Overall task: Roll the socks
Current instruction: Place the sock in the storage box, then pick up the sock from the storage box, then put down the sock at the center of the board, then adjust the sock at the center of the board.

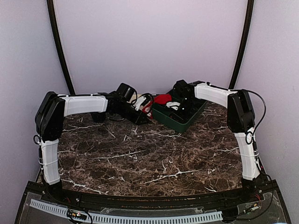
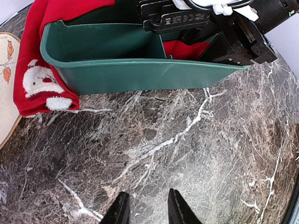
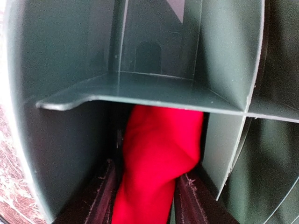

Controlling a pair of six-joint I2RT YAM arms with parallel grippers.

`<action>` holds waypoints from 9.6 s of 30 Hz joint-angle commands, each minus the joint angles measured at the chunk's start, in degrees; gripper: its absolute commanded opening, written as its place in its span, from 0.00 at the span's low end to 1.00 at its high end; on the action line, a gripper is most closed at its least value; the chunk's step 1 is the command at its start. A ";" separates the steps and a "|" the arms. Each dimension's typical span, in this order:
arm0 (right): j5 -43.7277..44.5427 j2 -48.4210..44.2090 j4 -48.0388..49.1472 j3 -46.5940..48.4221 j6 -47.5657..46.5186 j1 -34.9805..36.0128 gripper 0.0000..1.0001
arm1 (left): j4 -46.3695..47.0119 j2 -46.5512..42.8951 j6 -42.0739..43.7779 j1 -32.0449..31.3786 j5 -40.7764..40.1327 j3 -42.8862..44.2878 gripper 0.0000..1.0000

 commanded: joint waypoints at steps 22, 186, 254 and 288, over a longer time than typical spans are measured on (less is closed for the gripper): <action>1.51 -8.95 0.25 0.44 1.93 -0.58 0.50 | -1.66 -0.44 -0.88 0.50 1.45 1.76 0.28; -40.21 -3.85 21.03 -14.86 13.38 14.79 0.02 | 39.78 -57.40 -13.83 1.91 -31.15 -59.61 0.35; -6.45 -12.32 42.48 -33.57 39.74 23.41 0.27 | 4.51 -34.01 -3.15 -18.57 -12.01 -45.52 0.21; -10.98 2.55 33.42 -14.75 33.94 22.36 0.35 | 1.14 -26.40 -2.69 -18.66 -6.65 -41.58 0.15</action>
